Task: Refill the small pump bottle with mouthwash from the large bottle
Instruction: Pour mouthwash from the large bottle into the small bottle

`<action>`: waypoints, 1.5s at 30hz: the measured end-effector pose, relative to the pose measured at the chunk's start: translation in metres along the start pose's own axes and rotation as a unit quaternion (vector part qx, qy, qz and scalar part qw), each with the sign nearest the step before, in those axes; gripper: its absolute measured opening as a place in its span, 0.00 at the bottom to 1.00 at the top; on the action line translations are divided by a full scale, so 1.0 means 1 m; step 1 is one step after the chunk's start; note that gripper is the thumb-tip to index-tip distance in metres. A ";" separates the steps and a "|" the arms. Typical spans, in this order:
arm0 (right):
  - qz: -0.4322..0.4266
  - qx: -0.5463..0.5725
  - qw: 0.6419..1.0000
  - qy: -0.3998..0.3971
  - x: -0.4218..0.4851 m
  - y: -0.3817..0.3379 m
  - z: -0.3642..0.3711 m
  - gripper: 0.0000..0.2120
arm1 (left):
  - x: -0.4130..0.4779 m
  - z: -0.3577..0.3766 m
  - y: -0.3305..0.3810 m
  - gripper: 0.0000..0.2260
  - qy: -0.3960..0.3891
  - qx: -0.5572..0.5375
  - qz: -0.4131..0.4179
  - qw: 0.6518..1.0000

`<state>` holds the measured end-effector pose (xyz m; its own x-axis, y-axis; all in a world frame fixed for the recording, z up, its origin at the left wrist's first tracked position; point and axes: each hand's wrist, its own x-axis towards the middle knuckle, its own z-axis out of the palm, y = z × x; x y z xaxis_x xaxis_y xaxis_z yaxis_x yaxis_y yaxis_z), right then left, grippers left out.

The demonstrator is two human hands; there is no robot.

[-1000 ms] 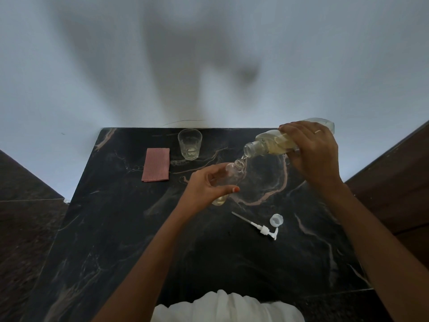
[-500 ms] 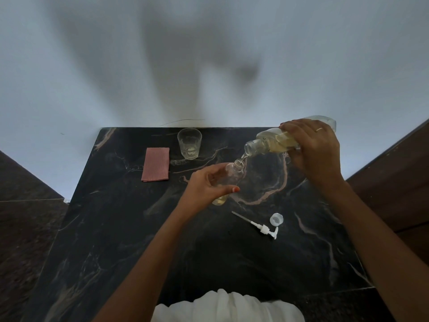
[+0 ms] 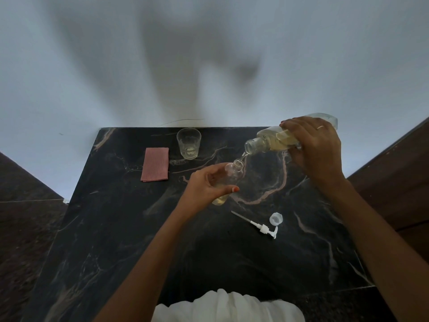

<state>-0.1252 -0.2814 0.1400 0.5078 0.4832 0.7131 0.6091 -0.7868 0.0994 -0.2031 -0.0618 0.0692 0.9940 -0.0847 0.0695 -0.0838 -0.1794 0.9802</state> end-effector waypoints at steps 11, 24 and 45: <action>0.002 0.000 1.000 -0.003 0.002 -0.001 -0.003 0.14 | -0.001 0.001 0.000 0.24 0.001 -0.007 0.000 1.000; 0.002 -0.001 1.000 -0.005 0.002 -0.001 -0.005 0.14 | -0.001 0.001 0.002 0.23 -0.001 -0.005 0.015 1.000; -0.005 -0.002 1.000 -0.002 0.003 0.003 -0.006 0.14 | 0.000 0.003 0.002 0.23 0.000 -0.004 0.024 1.000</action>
<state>-0.1260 -0.2847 0.1463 0.5043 0.4930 0.7090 0.6124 -0.7830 0.1089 -0.2039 -0.0649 0.0706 0.9888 -0.0934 0.1163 -0.1307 -0.1663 0.9774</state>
